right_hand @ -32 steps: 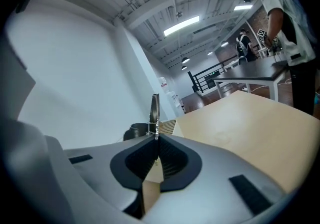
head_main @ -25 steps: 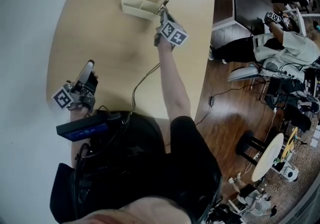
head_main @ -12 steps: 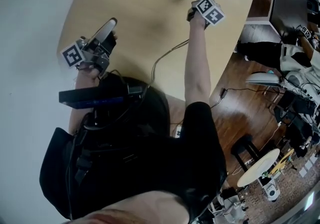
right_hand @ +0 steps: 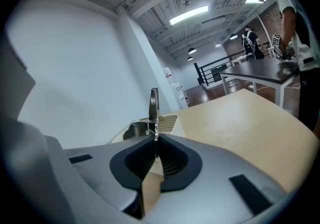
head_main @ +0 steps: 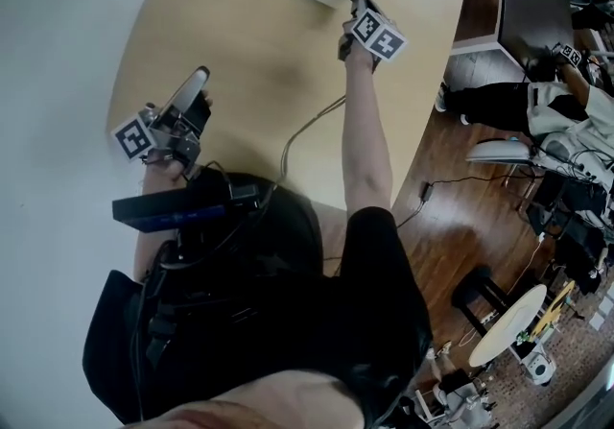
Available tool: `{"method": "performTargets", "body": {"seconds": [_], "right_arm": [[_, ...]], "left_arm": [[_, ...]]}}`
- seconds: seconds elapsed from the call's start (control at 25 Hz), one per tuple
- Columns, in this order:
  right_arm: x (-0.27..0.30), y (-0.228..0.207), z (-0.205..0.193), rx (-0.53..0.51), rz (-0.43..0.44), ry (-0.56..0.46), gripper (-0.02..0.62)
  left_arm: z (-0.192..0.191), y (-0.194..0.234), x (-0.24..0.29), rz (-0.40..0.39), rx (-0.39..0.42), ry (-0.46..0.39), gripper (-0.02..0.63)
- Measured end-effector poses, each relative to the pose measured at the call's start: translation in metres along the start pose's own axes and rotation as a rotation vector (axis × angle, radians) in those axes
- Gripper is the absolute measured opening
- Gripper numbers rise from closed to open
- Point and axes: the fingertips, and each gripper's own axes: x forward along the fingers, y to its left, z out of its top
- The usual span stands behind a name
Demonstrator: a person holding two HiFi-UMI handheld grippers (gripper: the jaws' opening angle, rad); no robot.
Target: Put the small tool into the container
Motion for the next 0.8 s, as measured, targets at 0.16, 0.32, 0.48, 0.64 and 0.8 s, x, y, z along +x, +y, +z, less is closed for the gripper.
{"method": "performTargets", "body": {"seconds": [0.16, 0.32, 0.48, 0.64, 0.8], "right_arm": [[0.006, 0.006, -0.008, -0.045, 0.021, 0.033, 0.018], [0.011, 0.018, -0.02, -0.084, 0.06, 0.093, 0.164], [0.004, 0.029, -0.024, -0.112, 0.085, 0.094, 0.192], [-0.014, 0.036, -0.02, -0.087, 0.105, 0.054, 0.192], [-0.028, 0.038, -0.019, -0.04, 0.14, 0.012, 0.19]], "left_arm": [[-0.002, 0.005, -0.001, -0.003, 0.001, 0.005, 0.089], [-0.003, 0.006, -0.001, -0.004, 0.011, 0.015, 0.089], [-0.004, 0.005, 0.0, -0.006, 0.018, 0.027, 0.089], [-0.005, 0.0, 0.002, -0.011, 0.028, 0.043, 0.089], [-0.007, -0.003, 0.004, -0.015, 0.038, 0.057, 0.089]]}}
